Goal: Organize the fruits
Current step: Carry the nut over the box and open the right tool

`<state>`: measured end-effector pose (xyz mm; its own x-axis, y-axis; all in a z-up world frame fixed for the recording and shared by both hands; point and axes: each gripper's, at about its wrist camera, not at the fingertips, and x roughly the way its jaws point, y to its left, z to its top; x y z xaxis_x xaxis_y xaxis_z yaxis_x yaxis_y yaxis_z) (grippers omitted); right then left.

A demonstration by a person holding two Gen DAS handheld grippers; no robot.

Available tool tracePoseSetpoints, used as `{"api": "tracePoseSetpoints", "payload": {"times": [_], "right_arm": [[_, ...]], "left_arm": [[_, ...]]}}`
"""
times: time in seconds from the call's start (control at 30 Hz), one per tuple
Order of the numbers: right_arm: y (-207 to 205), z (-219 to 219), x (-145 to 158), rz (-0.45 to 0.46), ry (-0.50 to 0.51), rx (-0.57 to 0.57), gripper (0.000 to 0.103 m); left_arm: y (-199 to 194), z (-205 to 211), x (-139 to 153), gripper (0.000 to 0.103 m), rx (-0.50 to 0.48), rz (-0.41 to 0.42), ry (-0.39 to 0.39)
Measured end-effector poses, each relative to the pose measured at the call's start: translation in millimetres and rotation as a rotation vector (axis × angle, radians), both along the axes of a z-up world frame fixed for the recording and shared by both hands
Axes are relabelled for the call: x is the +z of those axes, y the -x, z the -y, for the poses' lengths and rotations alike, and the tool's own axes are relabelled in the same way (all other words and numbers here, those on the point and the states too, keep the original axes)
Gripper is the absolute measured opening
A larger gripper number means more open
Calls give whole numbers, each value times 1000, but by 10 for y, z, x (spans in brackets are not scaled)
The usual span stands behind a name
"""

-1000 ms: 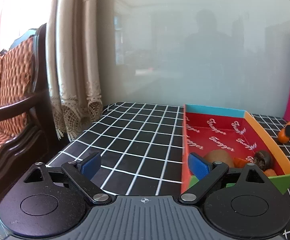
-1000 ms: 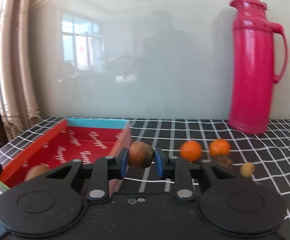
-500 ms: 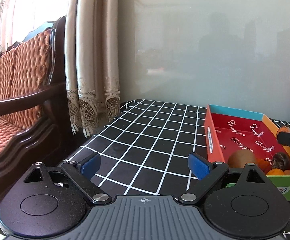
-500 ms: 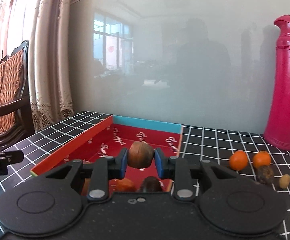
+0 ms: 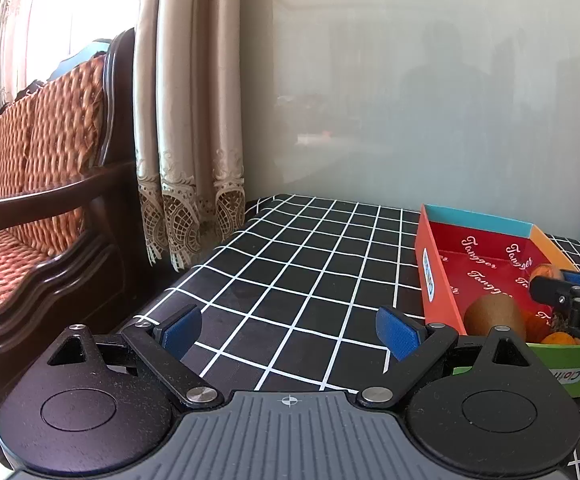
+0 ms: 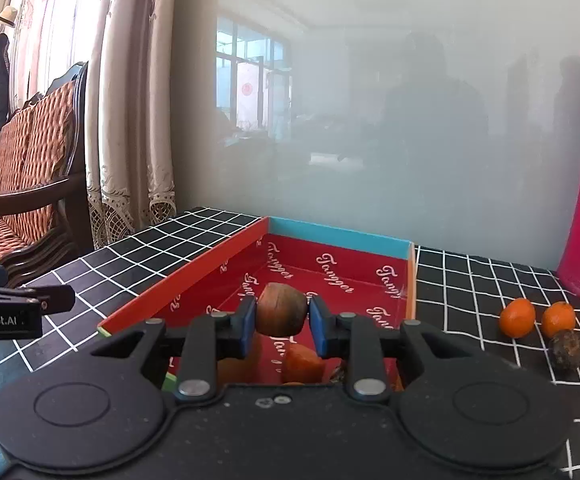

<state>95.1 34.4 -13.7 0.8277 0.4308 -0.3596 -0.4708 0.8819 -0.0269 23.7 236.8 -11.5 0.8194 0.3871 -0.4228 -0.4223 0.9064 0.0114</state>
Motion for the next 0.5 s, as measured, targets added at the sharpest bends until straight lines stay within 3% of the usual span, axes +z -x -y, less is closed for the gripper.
{"api": "tracePoseSetpoints", "payload": {"times": [0.17, 0.23, 0.27, 0.3, 0.4, 0.5], "right_arm": [[11, -5, -4, -1, -10, 3, 30], [55, 39, 23, 32, -36, 6, 46], [89, 79, 53, 56, -58, -1, 58], [126, 131, 98, 84, -88, -7, 62], [177, 285, 203, 149, -145, -43, 61], [132, 461, 224, 152, -181, -113, 62]], "left_arm": [[4, 4, 7, 93, 0, 5, 3], [7, 14, 12, 93, -3, 7, 3], [7, 14, 10, 94, -3, 9, 3], [9, 16, 12, 93, -2, 11, 2], [12, 14, 15, 94, -2, 16, 7], [-4, 50, 23, 93, -7, 19, 6]]}}
